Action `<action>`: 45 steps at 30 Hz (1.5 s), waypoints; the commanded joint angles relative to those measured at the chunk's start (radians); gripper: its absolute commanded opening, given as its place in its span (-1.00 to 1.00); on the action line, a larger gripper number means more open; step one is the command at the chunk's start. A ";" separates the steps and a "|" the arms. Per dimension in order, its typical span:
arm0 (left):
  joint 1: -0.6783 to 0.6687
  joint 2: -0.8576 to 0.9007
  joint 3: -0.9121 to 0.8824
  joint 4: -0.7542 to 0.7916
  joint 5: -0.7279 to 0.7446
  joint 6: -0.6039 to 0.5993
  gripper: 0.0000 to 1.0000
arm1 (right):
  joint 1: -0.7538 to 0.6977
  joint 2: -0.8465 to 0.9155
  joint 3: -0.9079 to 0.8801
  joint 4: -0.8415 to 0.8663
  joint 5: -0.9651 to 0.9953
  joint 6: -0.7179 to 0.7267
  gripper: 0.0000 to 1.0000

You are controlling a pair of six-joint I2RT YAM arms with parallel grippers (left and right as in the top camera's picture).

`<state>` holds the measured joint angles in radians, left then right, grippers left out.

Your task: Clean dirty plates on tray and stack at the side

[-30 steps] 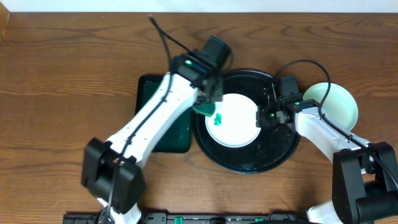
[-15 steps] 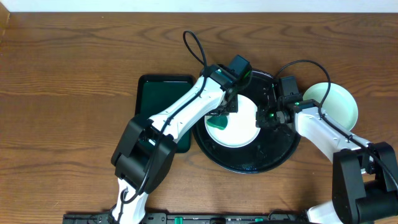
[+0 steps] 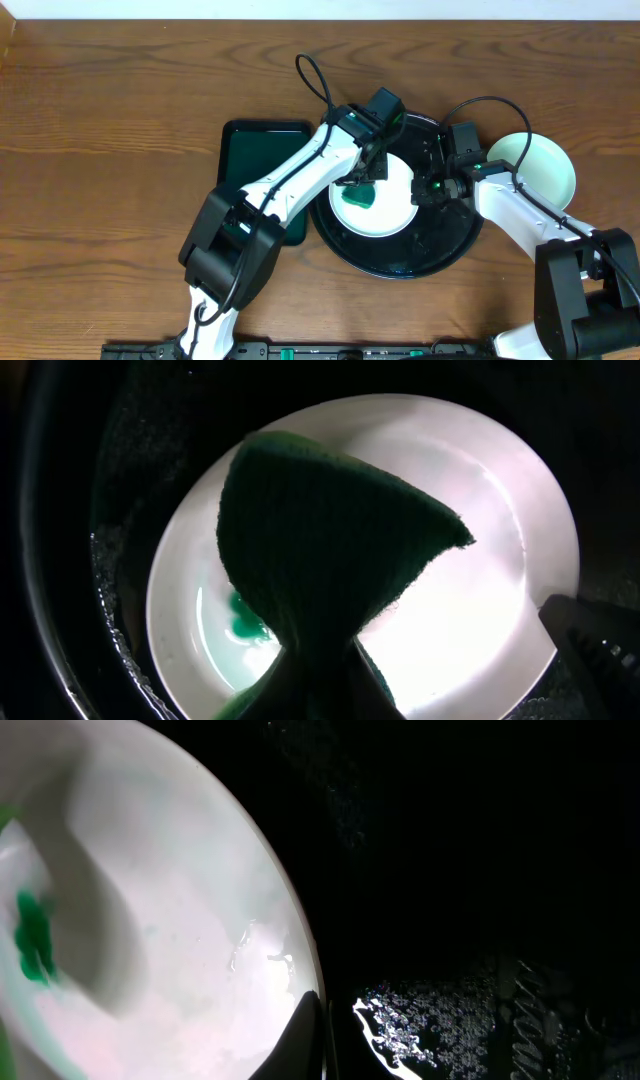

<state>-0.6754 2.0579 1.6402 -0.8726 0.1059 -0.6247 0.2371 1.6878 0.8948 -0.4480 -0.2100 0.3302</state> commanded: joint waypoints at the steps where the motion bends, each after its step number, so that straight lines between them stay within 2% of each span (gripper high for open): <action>1: 0.013 0.013 -0.017 0.000 -0.010 0.009 -0.85 | 0.008 0.001 -0.006 0.003 -0.030 0.013 -0.97; 8: 0.012 0.040 -0.038 0.019 -0.047 0.010 -0.86 | 0.008 0.001 -0.006 0.003 -0.030 0.013 -0.97; 23: 0.011 0.040 -0.307 0.262 -0.025 0.009 -0.85 | 0.008 0.001 -0.007 0.011 -0.027 -0.018 -0.97; 33: 0.011 0.040 -0.338 0.270 0.044 0.010 -0.85 | 0.042 0.001 -0.015 0.033 -0.027 -0.074 -0.97; 45: -0.021 0.040 -0.356 0.291 0.044 0.013 -0.86 | 0.053 0.001 -0.024 0.048 -0.011 -0.077 -0.97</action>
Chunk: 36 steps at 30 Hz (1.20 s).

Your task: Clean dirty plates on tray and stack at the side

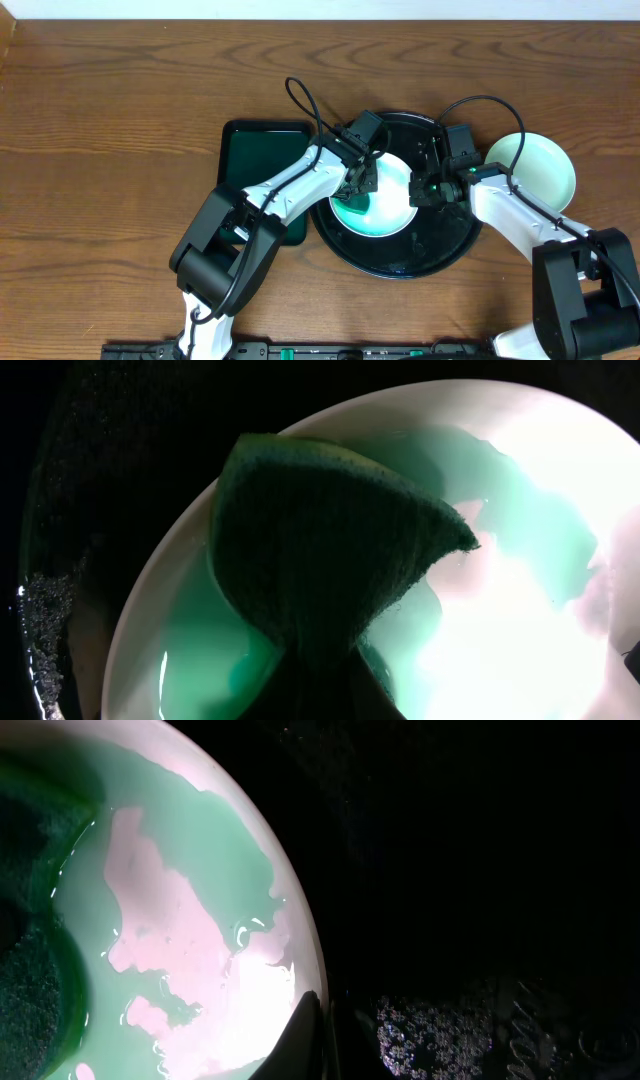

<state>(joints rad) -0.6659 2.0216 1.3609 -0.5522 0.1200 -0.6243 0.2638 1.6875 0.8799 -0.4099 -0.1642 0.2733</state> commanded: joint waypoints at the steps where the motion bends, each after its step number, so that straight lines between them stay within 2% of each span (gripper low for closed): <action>1: -0.034 0.077 -0.079 -0.029 0.030 0.013 -0.86 | 0.026 0.002 -0.009 0.010 -0.057 -0.020 -0.97; 5: -0.050 0.077 -0.080 -0.027 0.064 0.013 -0.86 | 0.026 0.002 -0.009 0.011 -0.057 -0.020 -0.97; 13: -0.056 0.077 -0.080 0.029 0.304 0.014 -0.86 | 0.026 0.002 -0.009 0.015 -0.057 -0.020 -0.97; 19: -0.056 0.076 -0.079 0.063 0.416 0.028 -0.86 | 0.026 0.002 -0.009 0.015 -0.058 -0.020 -0.97; 27: -0.056 0.036 -0.079 0.065 0.441 0.030 -0.85 | 0.026 0.002 -0.009 0.015 -0.058 -0.020 -0.97; 31: -0.055 -0.033 -0.074 0.069 0.439 0.083 -0.86 | 0.026 0.002 -0.009 0.015 -0.058 -0.020 -0.97; 33: -0.055 -0.084 -0.074 0.069 0.406 0.093 -0.86 | 0.026 0.002 -0.009 0.015 -0.058 -0.020 -0.97; 36: -0.055 -0.186 -0.074 0.067 0.267 0.093 -0.86 | 0.026 0.002 -0.009 0.015 -0.058 -0.019 -0.97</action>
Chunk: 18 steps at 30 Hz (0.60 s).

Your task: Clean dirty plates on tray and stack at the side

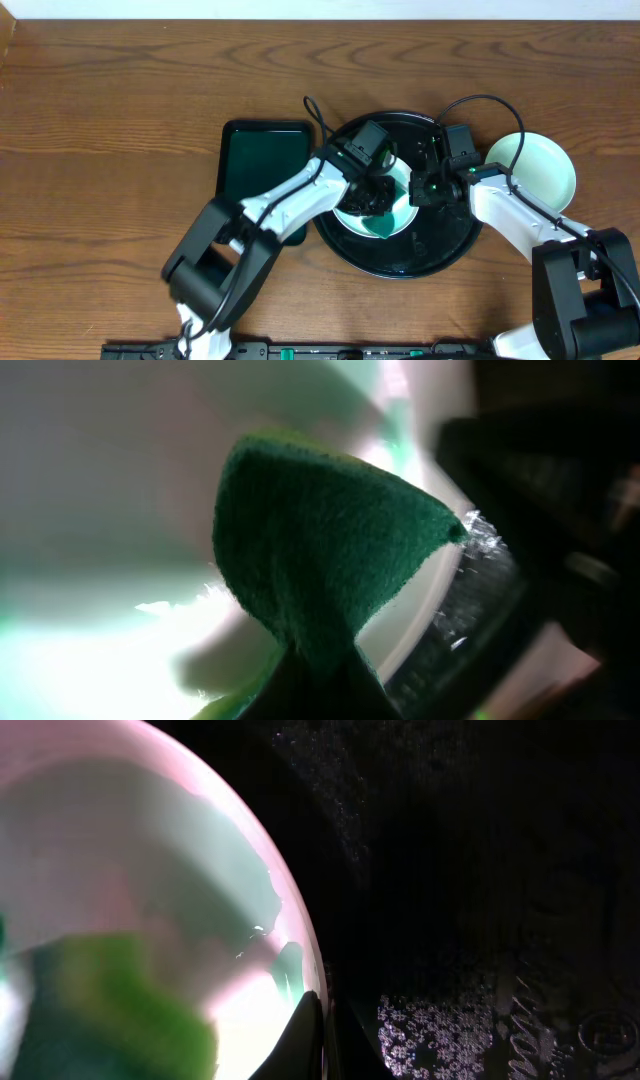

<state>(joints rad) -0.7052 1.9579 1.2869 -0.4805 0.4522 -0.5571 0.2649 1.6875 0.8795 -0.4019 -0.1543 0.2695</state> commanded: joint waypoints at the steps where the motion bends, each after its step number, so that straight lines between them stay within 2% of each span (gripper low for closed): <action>1: -0.016 -0.166 0.000 -0.011 -0.140 0.038 -0.86 | 0.025 0.002 -0.008 0.006 -0.068 -0.016 -0.98; 8: -0.015 -0.196 -0.002 -0.080 -0.354 0.071 -0.86 | 0.025 0.002 -0.008 0.006 -0.068 -0.016 -0.98; 13: -0.015 -0.146 -0.005 -0.074 -0.428 0.080 -0.85 | 0.025 0.002 -0.008 0.006 -0.068 -0.016 -0.97; 18: -0.004 -0.101 -0.005 -0.029 -0.446 0.142 -0.86 | 0.025 0.002 -0.008 0.006 -0.068 -0.016 -0.97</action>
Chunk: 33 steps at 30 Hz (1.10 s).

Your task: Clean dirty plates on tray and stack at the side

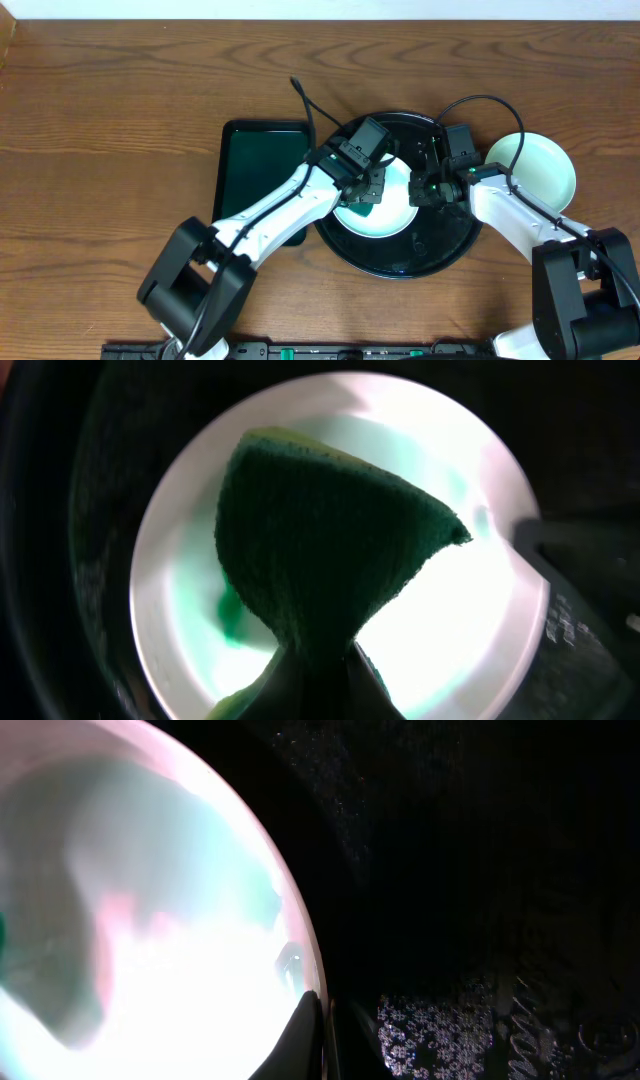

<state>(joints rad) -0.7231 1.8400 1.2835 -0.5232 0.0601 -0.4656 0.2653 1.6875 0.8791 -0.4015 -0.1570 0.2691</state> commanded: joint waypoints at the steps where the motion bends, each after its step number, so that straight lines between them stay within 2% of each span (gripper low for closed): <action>1: 0.022 0.025 -0.002 0.018 -0.053 0.050 -0.85 | 0.024 0.002 -0.008 0.006 -0.065 -0.016 -0.97; 7: 0.080 0.063 -0.002 0.043 -0.043 0.069 -0.85 | 0.024 0.002 -0.008 0.006 -0.065 -0.016 -0.97; 11: 0.104 0.104 -0.002 0.071 0.107 0.106 -0.85 | 0.024 0.002 -0.008 0.006 -0.065 -0.016 -0.97; 16: 0.104 0.183 -0.003 0.081 0.136 0.095 -0.86 | 0.024 0.002 -0.008 0.006 -0.065 -0.016 -0.97; 19: 0.104 0.243 -0.003 0.093 0.219 0.095 -0.86 | 0.024 0.002 -0.008 0.006 -0.065 -0.016 -0.97; 22: 0.103 0.279 -0.003 0.105 0.387 0.095 -0.86 | 0.024 0.002 -0.008 0.007 -0.065 -0.016 -0.97; 29: 0.100 0.253 -0.002 0.167 0.586 0.099 -0.86 | 0.024 0.002 -0.008 0.010 -0.065 -0.016 -0.97; 33: 0.100 0.219 0.000 0.196 0.640 0.098 -0.85 | 0.024 0.002 -0.008 0.010 -0.065 -0.016 -0.98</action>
<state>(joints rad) -0.5842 2.0411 1.3071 -0.3279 0.5137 -0.3836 0.2653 1.6878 0.8776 -0.3988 -0.1574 0.2691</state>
